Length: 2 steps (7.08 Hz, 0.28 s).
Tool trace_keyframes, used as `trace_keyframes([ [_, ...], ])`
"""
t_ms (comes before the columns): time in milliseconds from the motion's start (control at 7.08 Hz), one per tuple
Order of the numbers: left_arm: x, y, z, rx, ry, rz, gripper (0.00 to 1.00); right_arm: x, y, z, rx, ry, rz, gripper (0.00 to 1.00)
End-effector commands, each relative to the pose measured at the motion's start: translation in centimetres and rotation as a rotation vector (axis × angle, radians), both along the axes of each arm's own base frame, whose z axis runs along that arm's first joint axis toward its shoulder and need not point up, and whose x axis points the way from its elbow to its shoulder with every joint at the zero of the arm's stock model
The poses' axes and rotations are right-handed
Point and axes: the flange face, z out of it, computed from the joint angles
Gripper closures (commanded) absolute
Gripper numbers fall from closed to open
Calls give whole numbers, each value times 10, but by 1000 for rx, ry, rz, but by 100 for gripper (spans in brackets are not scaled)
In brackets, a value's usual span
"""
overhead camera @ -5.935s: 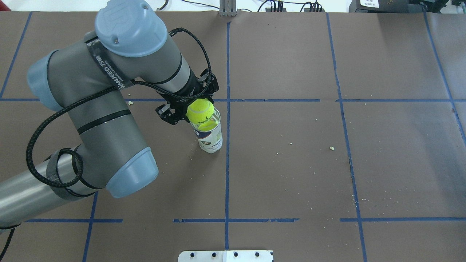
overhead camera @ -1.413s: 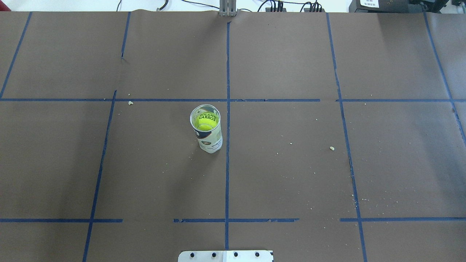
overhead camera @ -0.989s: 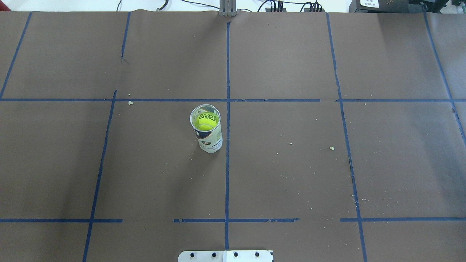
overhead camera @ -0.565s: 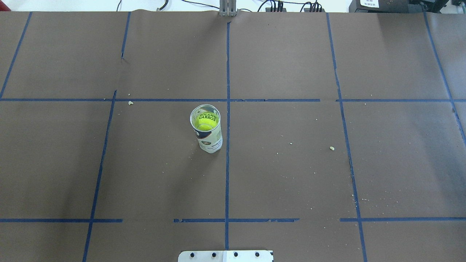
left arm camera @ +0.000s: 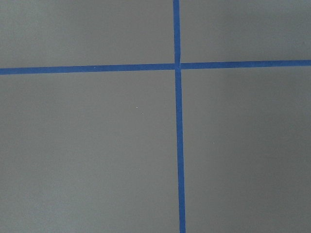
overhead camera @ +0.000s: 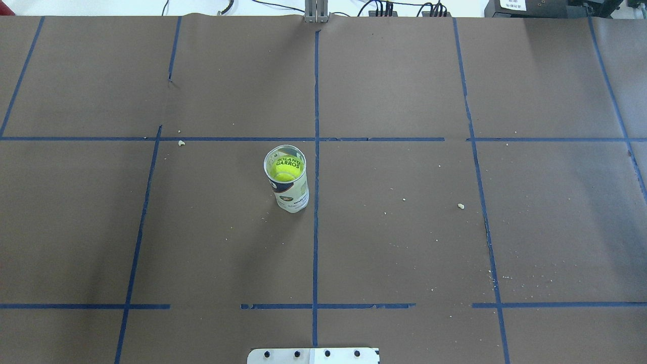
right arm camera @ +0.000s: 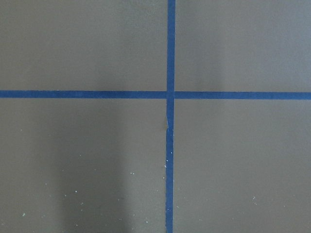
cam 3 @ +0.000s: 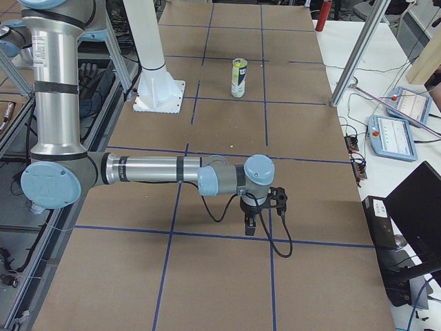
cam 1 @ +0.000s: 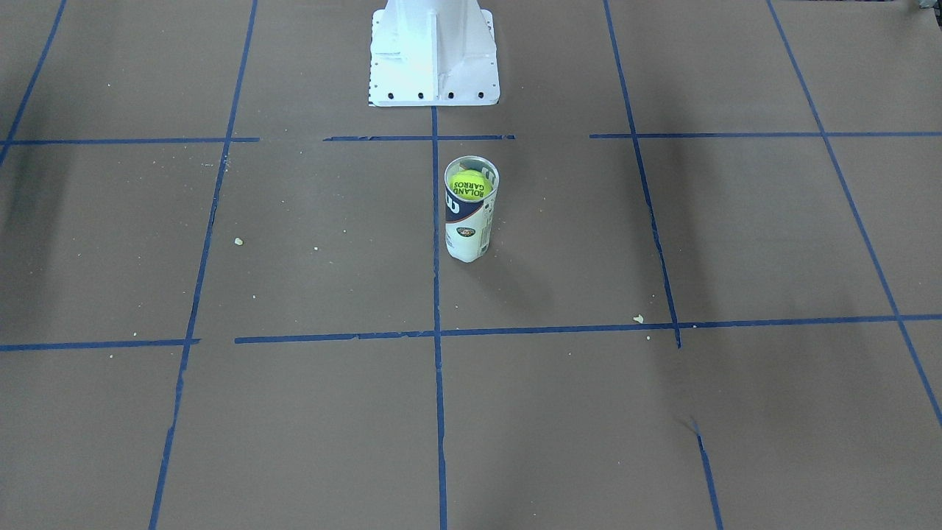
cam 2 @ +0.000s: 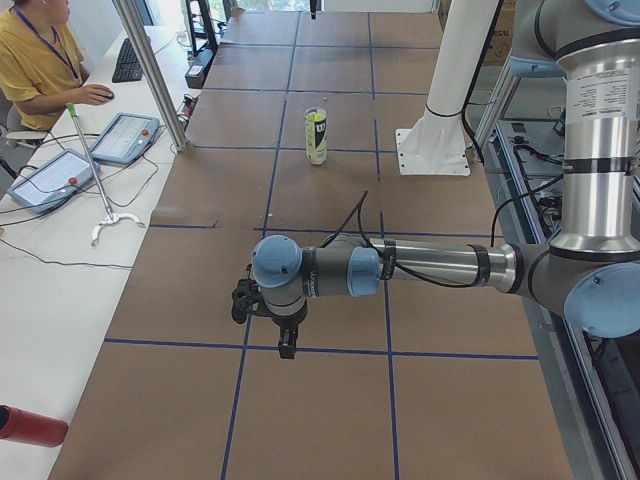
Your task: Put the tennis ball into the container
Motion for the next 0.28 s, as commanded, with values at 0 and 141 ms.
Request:
trace_keyframes([
  [0, 0, -1, 0, -1, -2, 0, 0, 0, 0, 0, 0, 0, 0, 0],
  [141, 0, -4, -2, 2, -2, 0, 0, 0, 0, 0, 0, 0, 0, 0],
])
